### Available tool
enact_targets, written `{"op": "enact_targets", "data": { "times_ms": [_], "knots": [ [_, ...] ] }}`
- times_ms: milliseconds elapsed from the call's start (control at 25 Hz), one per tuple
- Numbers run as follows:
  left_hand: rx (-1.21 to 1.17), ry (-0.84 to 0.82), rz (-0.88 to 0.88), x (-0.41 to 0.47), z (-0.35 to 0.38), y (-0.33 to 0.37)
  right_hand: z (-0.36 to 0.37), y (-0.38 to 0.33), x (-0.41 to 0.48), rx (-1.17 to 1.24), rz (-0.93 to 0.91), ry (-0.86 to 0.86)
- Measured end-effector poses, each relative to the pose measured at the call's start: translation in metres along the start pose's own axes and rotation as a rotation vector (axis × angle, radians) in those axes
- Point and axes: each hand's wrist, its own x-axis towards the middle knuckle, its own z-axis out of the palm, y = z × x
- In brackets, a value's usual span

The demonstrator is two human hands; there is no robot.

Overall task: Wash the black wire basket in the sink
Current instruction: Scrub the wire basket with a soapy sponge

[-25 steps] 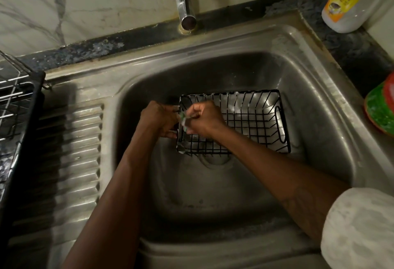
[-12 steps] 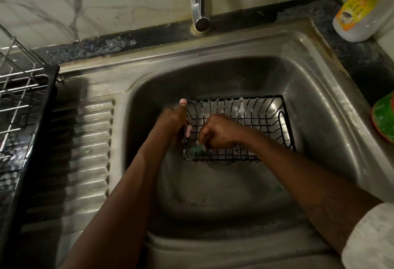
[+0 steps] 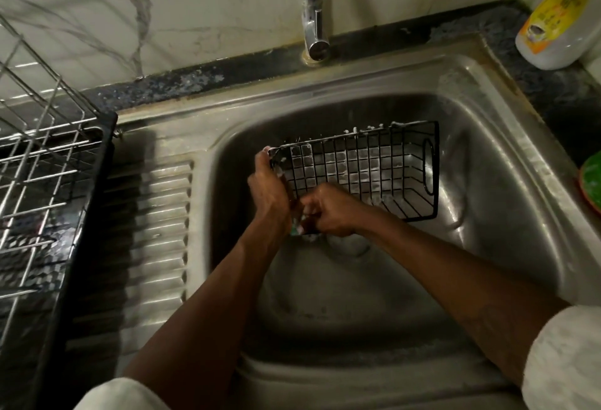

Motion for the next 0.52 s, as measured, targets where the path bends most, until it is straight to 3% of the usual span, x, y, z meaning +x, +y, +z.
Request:
{"op": "enact_targets", "data": {
  "times_ms": [120, 280, 440, 520],
  "knots": [
    [0.059, 0.007, 0.027, 0.004, -0.001, -0.001, -0.005, 0.014, 0.011, -0.337, -0.129, 0.064],
    [0.088, 0.002, 0.078, 0.012, -0.002, -0.008, -0.002, 0.019, 0.012, -0.547, -0.146, 0.149],
    [0.111, 0.028, 0.101, 0.013, -0.002, -0.009, 0.002, 0.009, -0.011, -0.113, -0.082, 0.003],
    [0.152, 0.002, 0.089, 0.013, -0.002, -0.01, 0.001, 0.016, -0.016, -0.131, -0.088, 0.016]
  ]
}}
